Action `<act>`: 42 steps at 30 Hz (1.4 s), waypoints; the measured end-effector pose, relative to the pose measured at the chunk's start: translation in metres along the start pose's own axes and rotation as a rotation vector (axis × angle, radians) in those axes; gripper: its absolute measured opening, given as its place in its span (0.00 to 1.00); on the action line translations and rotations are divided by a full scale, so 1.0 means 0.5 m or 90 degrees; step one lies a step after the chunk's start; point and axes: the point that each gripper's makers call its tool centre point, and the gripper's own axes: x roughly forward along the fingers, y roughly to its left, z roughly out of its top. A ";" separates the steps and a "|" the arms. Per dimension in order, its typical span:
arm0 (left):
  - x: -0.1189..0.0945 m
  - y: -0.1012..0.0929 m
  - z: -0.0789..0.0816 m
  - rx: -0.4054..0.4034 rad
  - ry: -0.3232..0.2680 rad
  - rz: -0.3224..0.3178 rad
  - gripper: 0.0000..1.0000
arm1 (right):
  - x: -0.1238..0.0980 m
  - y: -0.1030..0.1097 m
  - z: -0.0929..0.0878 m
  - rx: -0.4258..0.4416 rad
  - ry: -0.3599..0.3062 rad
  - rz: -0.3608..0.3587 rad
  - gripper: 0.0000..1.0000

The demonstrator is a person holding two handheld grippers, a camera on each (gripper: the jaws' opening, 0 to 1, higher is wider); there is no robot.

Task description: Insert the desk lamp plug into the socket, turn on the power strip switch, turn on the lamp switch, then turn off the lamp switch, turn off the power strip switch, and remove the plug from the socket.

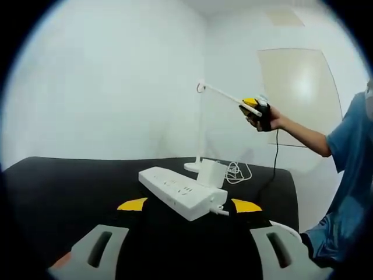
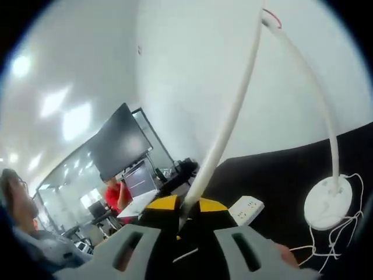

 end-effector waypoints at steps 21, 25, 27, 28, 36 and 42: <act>-0.010 0.001 0.001 -0.003 -0.006 0.001 0.51 | -0.001 0.050 0.033 0.008 -0.009 0.017 0.14; -0.009 0.000 0.001 -0.003 -0.007 0.001 0.51 | -0.005 0.044 0.045 0.010 -0.010 0.019 0.14; -0.009 0.000 0.001 -0.003 -0.007 0.001 0.51 | -0.009 0.037 0.055 0.009 -0.009 0.019 0.14; -0.009 0.000 0.001 -0.003 -0.007 0.001 0.51 | -0.011 0.033 0.060 0.009 -0.010 0.020 0.14; -0.007 -0.001 0.001 -0.002 -0.006 0.001 0.51 | -0.010 0.036 0.058 0.011 -0.011 0.023 0.14; -0.006 0.000 0.001 -0.002 -0.005 0.002 0.51 | -0.007 0.051 0.048 0.009 -0.006 0.023 0.14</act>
